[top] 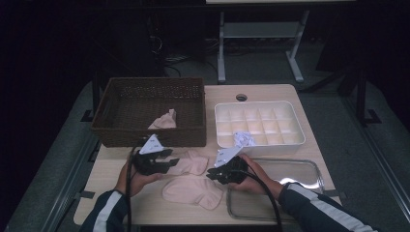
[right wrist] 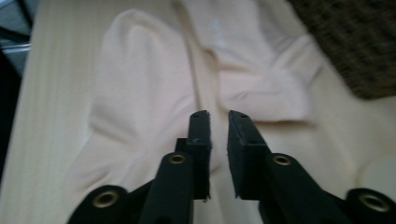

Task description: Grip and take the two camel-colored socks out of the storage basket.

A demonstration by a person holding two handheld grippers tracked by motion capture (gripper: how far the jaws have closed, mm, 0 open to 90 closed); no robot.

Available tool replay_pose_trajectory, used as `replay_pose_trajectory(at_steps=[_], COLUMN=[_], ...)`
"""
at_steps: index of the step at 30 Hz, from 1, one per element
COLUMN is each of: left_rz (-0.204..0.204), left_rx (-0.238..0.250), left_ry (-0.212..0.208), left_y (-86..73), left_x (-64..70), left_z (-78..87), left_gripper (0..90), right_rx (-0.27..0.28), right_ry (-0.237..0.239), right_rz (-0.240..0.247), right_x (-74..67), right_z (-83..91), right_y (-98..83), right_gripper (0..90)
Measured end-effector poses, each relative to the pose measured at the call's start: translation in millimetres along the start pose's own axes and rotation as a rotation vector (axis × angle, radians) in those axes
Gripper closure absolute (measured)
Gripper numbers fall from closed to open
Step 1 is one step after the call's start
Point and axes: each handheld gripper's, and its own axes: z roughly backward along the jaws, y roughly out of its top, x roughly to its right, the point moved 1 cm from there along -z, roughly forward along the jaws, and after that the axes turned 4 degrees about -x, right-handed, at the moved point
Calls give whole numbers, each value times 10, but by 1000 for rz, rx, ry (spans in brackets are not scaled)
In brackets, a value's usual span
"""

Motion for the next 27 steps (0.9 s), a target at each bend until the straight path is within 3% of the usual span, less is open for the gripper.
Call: replay_pose_trajectory(at_steps=[1, 3, 5, 6, 8, 9, 10, 14, 19, 23, 25, 27], left_rz=[0, 51, 67, 76, 88, 88, 105, 97, 112, 108, 112, 120], left_rx=[0, -31, -44, -61, -70, -70, -69, -102, -81, -99, -102, -103], left_ry=[0, 16, 17, 41, 53, 53, 57, 55, 45, 70, 109, 115], left_y=[0, -226, -280, -344, -374, -374, -397, -432, -433, -434, -439, -445], left_x=[0, -75, -100, -136, -175, -175, -204, -197, -201, -225, -259, -288], left_z=[0, 21, 8, -32, -73, -73, -107, -195, -233, -208, -168, -140], left_gripper=[556, 580, 581, 581, 584, 584, 585, 603, 604, 547, 540, 542], right_rx=[0, 20, 20, 22, 21, 13, 4, -13, -57, -105, -100, -106], right_ry=[0, -21, -27, -34, -47, -43, -50, -51, -60, -46, -36, -40], right_rz=[0, -12, -18, -5, 20, 4, 29, 35, 20, 18, 2, 11], right_x=[0, 25, 21, 32, 60, 44, 53, 78, 139, 185, 185, 185], right_z=[0, 2, -6, -49, -112, -145, -187, -337, -452, -494, -490, -481], right_y=[0, 79, 108, 156, 204, 234, 253, 298, 255, 191, 188, 180], right_gripper=[815, 839, 839, 837, 835, 833, 832, 833, 828, 819, 819, 820])
